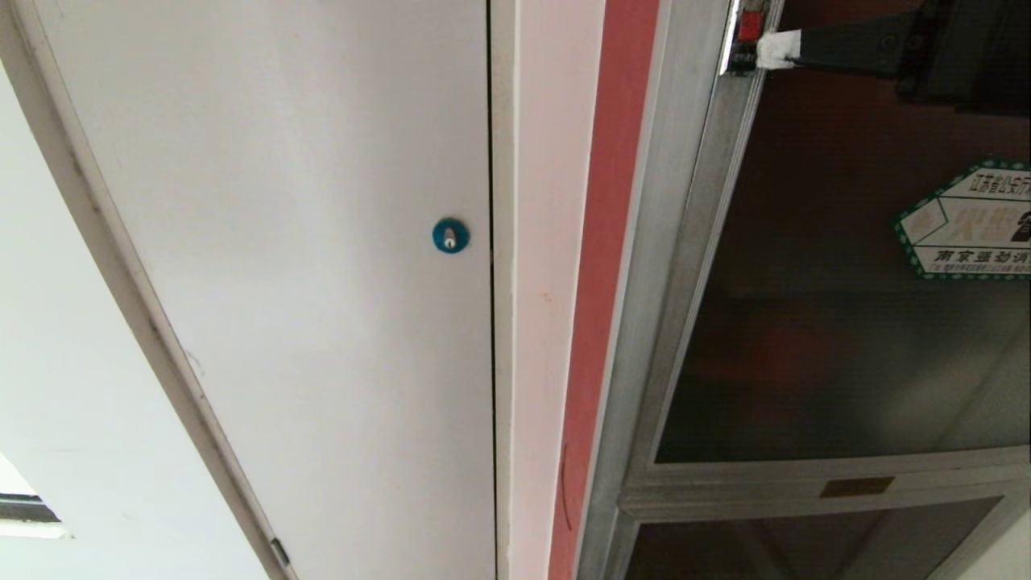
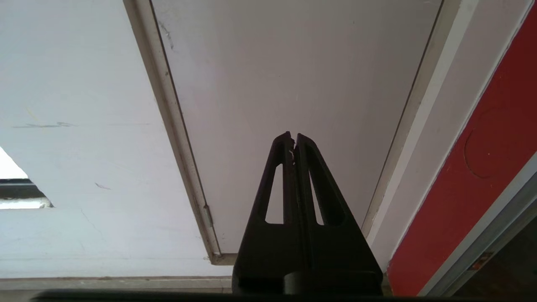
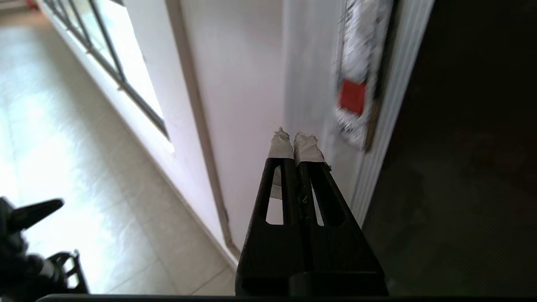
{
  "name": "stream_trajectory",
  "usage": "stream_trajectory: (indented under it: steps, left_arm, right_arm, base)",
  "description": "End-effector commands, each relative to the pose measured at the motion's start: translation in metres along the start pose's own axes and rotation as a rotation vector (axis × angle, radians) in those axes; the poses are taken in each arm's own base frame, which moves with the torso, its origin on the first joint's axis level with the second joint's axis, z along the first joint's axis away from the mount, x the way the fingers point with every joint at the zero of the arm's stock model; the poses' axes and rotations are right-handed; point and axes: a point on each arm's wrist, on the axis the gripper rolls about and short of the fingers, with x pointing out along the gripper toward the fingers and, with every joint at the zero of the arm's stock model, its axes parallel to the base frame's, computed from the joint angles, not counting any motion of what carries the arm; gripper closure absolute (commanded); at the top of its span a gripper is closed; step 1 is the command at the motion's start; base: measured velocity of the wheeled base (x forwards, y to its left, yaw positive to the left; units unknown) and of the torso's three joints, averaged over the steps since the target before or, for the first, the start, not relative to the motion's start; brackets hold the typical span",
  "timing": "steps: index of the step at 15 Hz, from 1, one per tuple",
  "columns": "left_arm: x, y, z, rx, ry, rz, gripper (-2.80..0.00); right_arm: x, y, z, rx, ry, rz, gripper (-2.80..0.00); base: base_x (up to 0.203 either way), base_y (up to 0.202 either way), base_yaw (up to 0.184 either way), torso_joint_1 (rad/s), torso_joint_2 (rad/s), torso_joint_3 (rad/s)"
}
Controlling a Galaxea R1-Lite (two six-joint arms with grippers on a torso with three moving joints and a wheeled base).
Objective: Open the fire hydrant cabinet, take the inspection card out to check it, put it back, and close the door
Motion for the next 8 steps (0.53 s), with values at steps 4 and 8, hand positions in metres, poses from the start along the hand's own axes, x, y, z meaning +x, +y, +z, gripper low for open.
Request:
stream_trajectory:
  steps: [4, 8]
  left_arm:
    - [0.0, 0.0, -0.0001, 0.0, 0.0, 0.0, 0.0]
    - [0.0, 0.0, -0.0001, 0.0, 0.0, 0.0, 0.0]
  right_arm:
    - [0.011, -0.0069, 0.005, -0.005, -0.014, -0.002, 0.0]
    - [0.0166, -0.0114, 0.0064, -0.01, -0.032, -0.041, 0.0]
  base:
    - [0.0, 0.0, 0.0, 0.0, 0.0, 0.0]
    - [0.0, 0.0, 0.0, 0.0, 0.0, 0.0]
